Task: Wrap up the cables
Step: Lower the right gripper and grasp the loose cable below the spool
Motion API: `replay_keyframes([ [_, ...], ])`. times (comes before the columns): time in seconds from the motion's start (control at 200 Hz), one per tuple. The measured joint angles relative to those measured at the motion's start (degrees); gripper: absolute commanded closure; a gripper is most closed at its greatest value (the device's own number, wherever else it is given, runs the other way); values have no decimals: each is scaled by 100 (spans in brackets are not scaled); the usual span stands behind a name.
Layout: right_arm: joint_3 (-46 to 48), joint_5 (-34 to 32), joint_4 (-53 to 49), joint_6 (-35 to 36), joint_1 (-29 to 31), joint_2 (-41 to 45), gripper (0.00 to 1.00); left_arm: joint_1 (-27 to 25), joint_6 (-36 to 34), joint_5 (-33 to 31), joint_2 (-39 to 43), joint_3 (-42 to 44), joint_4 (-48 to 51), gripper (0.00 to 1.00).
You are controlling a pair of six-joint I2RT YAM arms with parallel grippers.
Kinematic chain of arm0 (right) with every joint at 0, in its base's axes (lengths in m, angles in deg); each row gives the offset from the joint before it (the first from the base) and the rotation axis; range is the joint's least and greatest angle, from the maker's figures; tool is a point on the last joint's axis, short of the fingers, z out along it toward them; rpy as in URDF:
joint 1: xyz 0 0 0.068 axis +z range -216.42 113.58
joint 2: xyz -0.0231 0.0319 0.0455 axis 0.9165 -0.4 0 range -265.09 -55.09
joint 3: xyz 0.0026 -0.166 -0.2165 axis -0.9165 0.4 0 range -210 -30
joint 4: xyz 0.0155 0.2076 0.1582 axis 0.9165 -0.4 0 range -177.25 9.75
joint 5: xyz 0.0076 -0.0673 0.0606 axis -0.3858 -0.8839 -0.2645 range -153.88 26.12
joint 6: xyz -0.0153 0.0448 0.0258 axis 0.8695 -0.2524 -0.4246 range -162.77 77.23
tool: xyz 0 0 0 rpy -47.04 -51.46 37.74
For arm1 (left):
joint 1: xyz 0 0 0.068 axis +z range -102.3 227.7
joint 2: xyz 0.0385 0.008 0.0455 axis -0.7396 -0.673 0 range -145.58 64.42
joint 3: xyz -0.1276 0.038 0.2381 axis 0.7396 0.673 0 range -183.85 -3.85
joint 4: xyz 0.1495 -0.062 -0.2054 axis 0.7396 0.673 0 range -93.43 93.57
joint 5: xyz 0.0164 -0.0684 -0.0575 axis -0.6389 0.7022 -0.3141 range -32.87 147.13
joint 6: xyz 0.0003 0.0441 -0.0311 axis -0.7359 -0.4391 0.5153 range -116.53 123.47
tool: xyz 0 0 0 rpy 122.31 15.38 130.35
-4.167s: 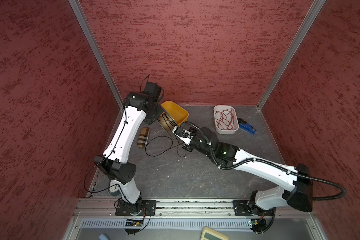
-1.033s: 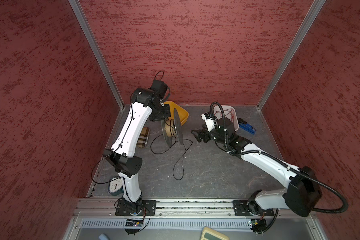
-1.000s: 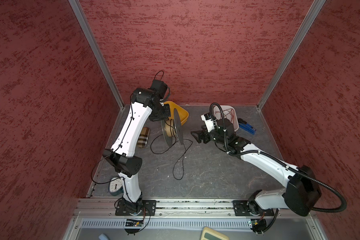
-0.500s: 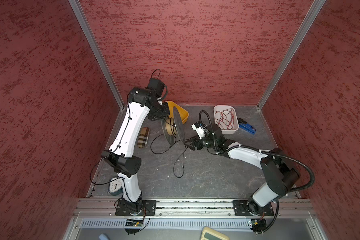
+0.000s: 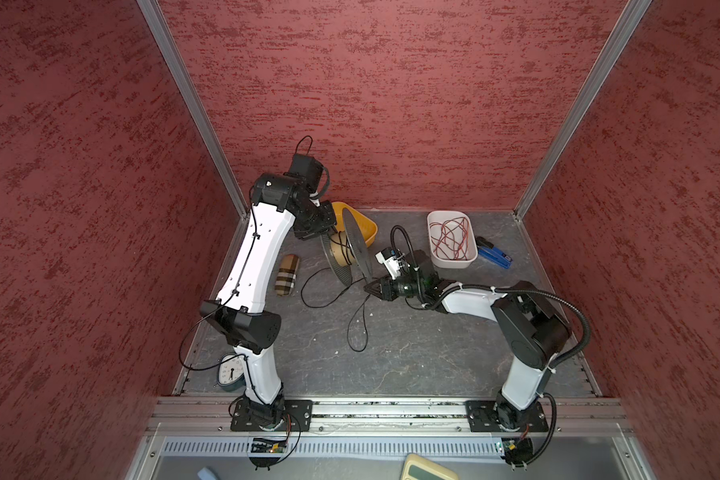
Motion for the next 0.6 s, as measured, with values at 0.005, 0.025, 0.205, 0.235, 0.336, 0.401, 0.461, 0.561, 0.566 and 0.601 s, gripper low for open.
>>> replay_keyframes([
  [0.005, -2, -2, -2, -7, 0, 0, 83, 0, 4, -2, 0, 0, 0, 100],
  [0.025, -13, 0, -2, -9, 4, 0, 85, 9, 20, -4, 0, 0, -2, 100],
  [0.205, -22, -39, -131, -4, 31, 203, 98, 94, 262, -98, 0, 0, -42, 100],
  [0.235, -20, -48, -177, 11, 35, 273, 100, 116, 315, -127, 0, 0, -46, 100],
  [0.336, -7, -85, -317, 70, 48, 579, 100, 197, 466, -223, 0, 0, -85, 100],
  [0.401, -7, -125, -422, 160, 68, 802, 100, 234, 560, -337, 0, 0, -109, 100],
  [0.461, -7, -177, -551, 264, 98, 1012, 100, 262, 654, -461, 0, 2, -127, 100],
  [0.561, -17, -271, -844, 507, 214, 1281, 100, 286, 859, -656, 0, 22, -170, 100],
  [0.566, -20, -282, -866, 529, 225, 1294, 100, 286, 874, -673, 2, 24, -170, 100],
  [0.601, -42, -341, -994, 634, 284, 1353, 100, 284, 942, -758, 2, 35, -166, 100],
])
